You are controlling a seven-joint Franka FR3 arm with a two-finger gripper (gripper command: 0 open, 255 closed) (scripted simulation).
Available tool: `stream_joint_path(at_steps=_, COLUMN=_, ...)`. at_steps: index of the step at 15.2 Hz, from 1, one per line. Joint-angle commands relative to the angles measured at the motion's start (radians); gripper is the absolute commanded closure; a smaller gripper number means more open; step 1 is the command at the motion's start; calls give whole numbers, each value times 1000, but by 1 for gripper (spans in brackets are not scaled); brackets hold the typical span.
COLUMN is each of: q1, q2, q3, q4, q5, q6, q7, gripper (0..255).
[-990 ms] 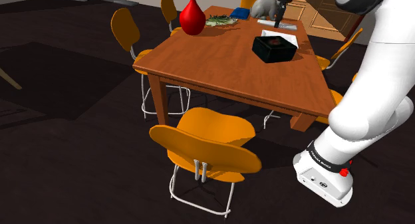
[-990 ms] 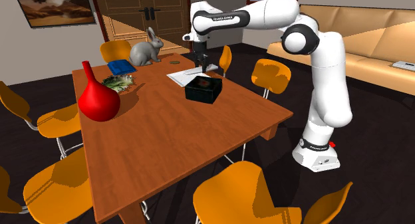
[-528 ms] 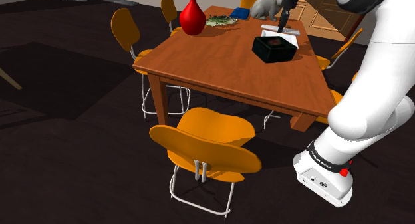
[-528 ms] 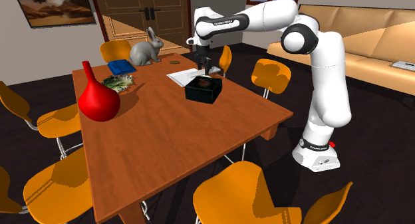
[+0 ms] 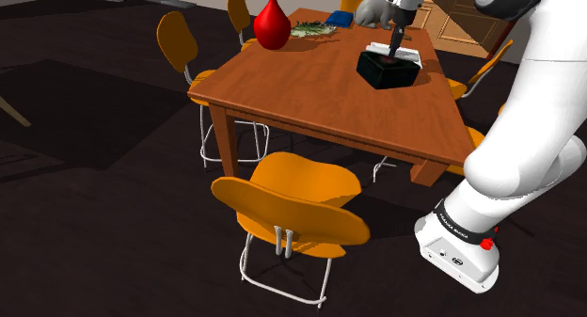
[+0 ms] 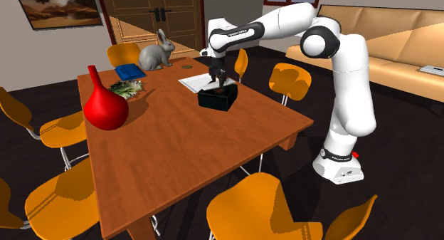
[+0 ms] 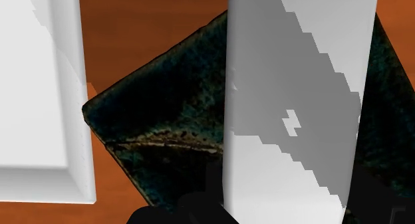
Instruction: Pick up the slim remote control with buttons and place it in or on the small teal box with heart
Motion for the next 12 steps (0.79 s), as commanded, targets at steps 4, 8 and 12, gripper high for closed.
stream_joint_path(at_steps=4, q1=-2, q2=2, q3=0, q4=-7, q5=1, q6=10, q7=-3, gripper=255)
stream_joint_path(at_steps=8, q1=-2, q2=2, q3=0, q4=-7, q5=1, q6=10, q7=-3, gripper=255)
stream_joint_path(at_steps=12, q1=-2, q2=2, q3=0, q4=-8, q5=1, q6=10, q7=-3, gripper=0)
